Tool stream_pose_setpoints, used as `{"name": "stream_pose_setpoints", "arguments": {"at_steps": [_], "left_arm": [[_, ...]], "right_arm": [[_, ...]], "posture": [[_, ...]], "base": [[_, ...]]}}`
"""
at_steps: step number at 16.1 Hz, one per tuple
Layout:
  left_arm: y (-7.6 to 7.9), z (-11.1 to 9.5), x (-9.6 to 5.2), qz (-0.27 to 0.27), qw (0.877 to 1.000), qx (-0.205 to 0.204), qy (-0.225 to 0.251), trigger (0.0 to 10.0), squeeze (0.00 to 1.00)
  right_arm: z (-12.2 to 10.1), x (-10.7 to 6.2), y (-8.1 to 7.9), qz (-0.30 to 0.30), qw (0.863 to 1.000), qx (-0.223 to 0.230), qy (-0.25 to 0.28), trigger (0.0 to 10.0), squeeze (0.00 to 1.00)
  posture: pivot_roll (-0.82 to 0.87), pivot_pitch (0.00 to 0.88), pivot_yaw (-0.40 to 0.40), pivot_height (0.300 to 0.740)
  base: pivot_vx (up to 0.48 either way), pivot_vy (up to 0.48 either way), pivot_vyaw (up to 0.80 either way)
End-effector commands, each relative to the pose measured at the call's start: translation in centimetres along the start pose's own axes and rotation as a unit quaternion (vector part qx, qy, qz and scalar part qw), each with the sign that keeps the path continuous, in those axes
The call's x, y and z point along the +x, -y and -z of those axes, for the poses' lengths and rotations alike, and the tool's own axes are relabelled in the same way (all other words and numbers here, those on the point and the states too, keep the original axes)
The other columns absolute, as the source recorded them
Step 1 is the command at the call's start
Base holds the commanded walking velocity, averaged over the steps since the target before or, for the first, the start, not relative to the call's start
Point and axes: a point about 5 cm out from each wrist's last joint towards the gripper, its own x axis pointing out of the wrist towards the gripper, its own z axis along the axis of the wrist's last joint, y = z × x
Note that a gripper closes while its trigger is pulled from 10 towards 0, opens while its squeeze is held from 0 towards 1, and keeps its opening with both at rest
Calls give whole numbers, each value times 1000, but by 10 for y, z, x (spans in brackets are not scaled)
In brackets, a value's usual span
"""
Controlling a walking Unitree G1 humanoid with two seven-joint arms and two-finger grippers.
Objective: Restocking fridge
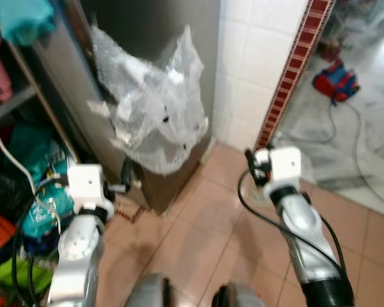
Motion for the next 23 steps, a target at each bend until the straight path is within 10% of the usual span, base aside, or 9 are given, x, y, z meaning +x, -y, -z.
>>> {"name": "stream_pose_setpoints", "arguments": {"at_steps": [1,23], "left_arm": [[-7,-6,1,0,1000,15,11,10000,0],[-4,-18,2,19,998,-18,52,10000,0]], "right_arm": [[-14,6,-3,2,1000,6,29,10000,0],[-18,13,-4,2,999,5,36,10000,0]], "posture": [[62,115,-7,740],[54,121,-4,740]], "base": [[0,0,0],[253,0,0]]}}
